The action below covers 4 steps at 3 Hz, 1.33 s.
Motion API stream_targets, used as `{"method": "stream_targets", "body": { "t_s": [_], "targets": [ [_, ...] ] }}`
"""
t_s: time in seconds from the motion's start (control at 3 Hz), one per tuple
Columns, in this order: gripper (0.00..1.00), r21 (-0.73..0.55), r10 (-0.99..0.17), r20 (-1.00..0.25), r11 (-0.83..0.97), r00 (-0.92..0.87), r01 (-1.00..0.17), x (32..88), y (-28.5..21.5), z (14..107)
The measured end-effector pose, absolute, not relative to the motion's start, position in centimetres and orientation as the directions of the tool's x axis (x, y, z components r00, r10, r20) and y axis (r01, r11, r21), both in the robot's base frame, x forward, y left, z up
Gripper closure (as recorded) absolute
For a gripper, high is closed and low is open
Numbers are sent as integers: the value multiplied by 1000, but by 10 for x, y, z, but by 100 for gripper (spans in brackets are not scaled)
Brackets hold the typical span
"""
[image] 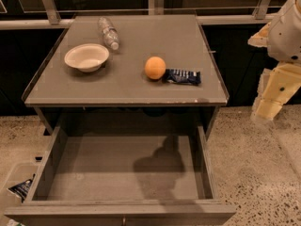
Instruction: Place orange into top drawer
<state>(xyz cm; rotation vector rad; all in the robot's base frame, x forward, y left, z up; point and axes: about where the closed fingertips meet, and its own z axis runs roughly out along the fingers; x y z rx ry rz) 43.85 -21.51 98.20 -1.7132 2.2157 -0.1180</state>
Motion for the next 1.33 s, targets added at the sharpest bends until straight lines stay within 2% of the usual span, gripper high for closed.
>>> {"method": "stream_targets", "body": {
  "t_s": [0.67, 1.0, 1.33],
  "targets": [
    [0, -268, -951, -265, 234, -162, -934, 470, -193, 963],
    [0, -240, -937, -337, 179, -91, -954, 506, -156, 940],
    [0, -208, -878, -478, 149, -32, -967, 542, -124, 921]
  ]
}}
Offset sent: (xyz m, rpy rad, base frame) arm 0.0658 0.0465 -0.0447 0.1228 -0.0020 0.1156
